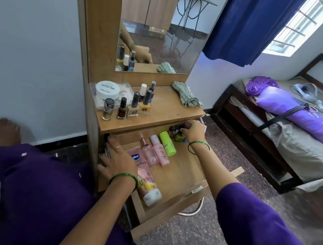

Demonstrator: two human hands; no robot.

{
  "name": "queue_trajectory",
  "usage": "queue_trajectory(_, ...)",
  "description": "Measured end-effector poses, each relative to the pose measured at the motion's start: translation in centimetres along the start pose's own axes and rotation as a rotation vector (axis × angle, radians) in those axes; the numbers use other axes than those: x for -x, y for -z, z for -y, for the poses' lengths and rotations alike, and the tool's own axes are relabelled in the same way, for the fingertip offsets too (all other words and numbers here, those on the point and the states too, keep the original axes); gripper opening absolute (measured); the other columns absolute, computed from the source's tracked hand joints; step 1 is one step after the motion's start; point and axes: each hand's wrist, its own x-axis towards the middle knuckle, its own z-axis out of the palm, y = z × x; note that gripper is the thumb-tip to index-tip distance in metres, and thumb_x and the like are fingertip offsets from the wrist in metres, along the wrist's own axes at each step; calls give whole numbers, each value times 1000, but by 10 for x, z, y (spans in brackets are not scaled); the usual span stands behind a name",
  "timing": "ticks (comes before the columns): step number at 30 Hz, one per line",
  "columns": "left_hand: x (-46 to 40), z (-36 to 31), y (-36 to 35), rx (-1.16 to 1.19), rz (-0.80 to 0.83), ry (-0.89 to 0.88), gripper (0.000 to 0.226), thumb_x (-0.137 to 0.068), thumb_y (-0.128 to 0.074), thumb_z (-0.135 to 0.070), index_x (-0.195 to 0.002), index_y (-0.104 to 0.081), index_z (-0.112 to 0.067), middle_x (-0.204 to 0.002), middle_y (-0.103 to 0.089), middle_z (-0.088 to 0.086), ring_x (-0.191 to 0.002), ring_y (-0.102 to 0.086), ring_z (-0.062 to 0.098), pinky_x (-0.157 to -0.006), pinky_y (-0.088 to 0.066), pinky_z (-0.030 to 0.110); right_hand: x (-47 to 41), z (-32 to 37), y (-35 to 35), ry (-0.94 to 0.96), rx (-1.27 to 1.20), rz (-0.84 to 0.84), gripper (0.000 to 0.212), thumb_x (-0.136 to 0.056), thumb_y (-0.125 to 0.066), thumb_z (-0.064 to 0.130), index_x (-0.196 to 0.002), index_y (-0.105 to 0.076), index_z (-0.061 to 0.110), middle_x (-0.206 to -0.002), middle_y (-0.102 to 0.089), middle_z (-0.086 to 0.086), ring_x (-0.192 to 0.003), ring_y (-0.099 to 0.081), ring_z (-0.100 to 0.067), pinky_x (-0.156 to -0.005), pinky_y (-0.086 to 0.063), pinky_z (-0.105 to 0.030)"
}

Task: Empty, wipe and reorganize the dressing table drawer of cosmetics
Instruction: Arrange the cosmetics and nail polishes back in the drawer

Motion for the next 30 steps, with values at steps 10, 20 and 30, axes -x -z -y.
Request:
queue_trajectory(10,-3,-8,2,-177,76,67,88,-92,-47,-34,-145,19,-9,-155,-13,14,-133,-29,42,-106,-26,57,7,-12,-3,21,-107,-65,33,-77,-72,13,-106,-57,4,-103,-62,-19,-96,-60,-32,-75,-35,-23)
queue_trajectory(20,-4,3,2,-46,-2,-15,84,-91,-47,-35,-147,12,-13,-149,-27,12,-127,-40,35,-100,-35,54,29,75,36,572,-258,-158,29,-86,-60,11,-115,-61,13,-92,-64,-5,-76,-62,-18,-78,-52,-28)
queue_trajectory(30,-7,10,0,10,-80,-67,64,-95,-35,-30,-147,-2,-14,-140,-42,11,-124,-46,30,-97,-40,53,18,139,32,864,-91,-29,31,-82,-42,-3,-97,-68,7,-92,-45,-4,-68,-43,-7,-62,-38,-12)
